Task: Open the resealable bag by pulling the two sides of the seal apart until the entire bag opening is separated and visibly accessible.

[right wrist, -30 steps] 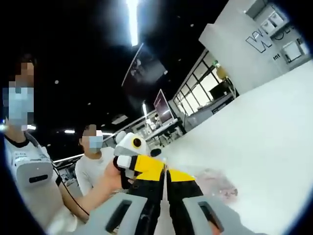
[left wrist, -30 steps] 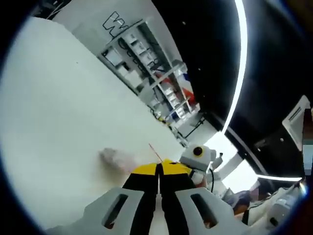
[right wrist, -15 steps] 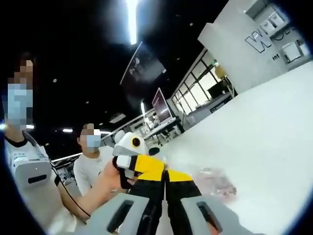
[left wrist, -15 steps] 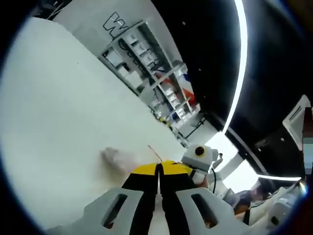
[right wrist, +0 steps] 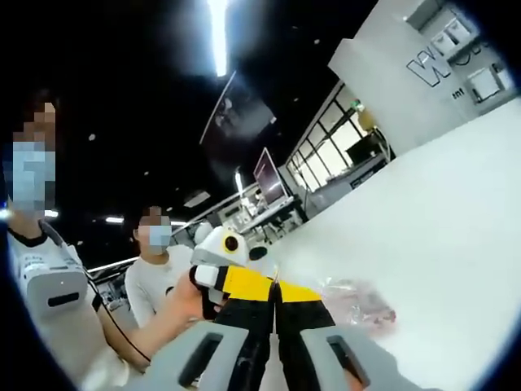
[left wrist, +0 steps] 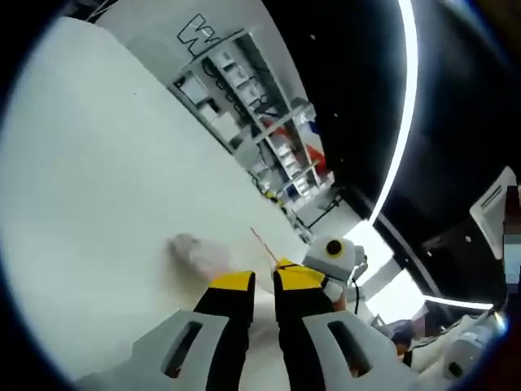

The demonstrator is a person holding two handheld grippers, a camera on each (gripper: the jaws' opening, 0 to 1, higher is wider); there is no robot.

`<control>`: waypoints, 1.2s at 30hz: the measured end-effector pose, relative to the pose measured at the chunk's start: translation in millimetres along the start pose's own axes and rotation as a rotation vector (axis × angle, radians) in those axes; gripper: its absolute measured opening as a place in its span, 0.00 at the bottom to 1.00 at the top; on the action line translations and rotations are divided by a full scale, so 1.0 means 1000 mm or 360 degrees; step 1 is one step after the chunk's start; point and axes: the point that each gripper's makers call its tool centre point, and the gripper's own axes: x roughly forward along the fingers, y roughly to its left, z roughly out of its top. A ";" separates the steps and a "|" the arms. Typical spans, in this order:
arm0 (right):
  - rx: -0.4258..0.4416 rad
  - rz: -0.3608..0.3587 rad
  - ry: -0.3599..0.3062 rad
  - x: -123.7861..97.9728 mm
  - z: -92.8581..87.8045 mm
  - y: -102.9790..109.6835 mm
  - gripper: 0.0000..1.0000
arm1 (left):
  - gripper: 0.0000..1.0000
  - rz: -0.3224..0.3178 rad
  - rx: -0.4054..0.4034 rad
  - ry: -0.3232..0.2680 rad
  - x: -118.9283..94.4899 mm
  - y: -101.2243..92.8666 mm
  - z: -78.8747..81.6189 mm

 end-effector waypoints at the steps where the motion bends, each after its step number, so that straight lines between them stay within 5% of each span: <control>1: 0.0003 -0.0002 -0.0005 0.000 0.000 0.000 0.00 | 0.11 0.0001 0.0002 -0.0001 0.000 0.000 0.000; 20: -0.0033 0.0001 0.0005 -0.004 -0.003 -0.002 0.00 | 0.01 -0.0023 0.0018 -0.0039 -0.003 -0.004 0.005; 36: -0.0049 0.0013 -0.0025 -0.004 0.002 0.001 0.00 | 0.16 0.0008 0.0001 -0.0036 -0.001 0.000 0.001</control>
